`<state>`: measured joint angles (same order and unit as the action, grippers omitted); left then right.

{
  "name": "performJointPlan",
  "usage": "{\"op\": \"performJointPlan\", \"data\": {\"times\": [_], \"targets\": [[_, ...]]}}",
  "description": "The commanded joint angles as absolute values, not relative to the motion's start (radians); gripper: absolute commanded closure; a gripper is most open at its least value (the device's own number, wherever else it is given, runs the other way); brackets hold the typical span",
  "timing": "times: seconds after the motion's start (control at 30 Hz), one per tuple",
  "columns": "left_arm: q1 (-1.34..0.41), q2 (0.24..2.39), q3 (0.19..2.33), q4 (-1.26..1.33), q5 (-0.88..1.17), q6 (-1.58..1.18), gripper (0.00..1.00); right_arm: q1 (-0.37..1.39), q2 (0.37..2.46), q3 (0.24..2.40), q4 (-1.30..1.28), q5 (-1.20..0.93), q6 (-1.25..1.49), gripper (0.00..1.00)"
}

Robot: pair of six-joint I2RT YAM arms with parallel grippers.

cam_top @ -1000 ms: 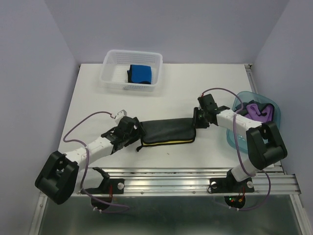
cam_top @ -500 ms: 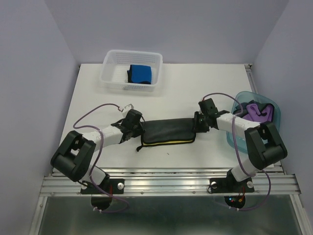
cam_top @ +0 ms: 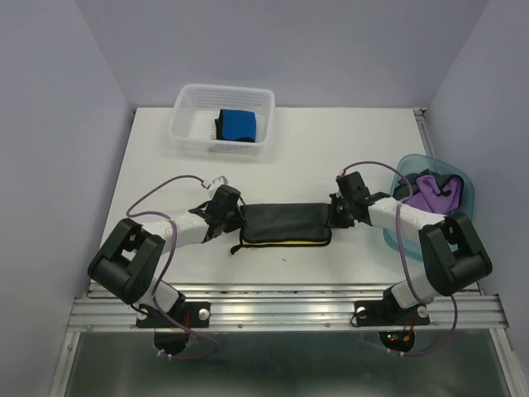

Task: Fold and stack the towels
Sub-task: Fold the towel

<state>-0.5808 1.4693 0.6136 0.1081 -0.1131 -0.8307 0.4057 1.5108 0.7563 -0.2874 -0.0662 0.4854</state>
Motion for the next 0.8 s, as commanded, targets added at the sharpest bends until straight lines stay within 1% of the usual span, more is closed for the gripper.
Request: {"op": "performJointPlan", "data": {"times": [0.0, 0.1, 0.27, 0.4, 0.5, 0.77], "targets": [[-0.578, 1.454, 0.583, 0.101, -0.1, -0.813, 1.0, 0.425, 1.41, 0.79, -0.377, -0.024, 0.436, 0.99], [-0.578, 1.433, 0.56, 0.144, -0.08, -0.811, 1.0, 0.463, 1.352, 0.837, -0.406, -0.055, 0.425, 0.99], [-0.578, 1.422, 0.546, 0.17, -0.061, -0.81, 1.0, 0.577, 1.342, 0.903, -0.4, -0.144, 0.434, 0.99], [-0.578, 1.422, 0.532, 0.193, -0.043, -0.815, 1.0, 0.725, 1.434, 1.015, -0.396, -0.121, 0.457, 0.99], [-0.578, 1.416, 0.52, 0.206, -0.035, -0.824, 1.0, 0.793, 1.517, 1.092, -0.356, -0.13, 0.482, 0.99], [-0.578, 1.381, 0.494, 0.207, -0.044, -0.836, 1.0, 0.851, 1.701, 1.203, -0.252, -0.17, 0.554, 0.99]]}}
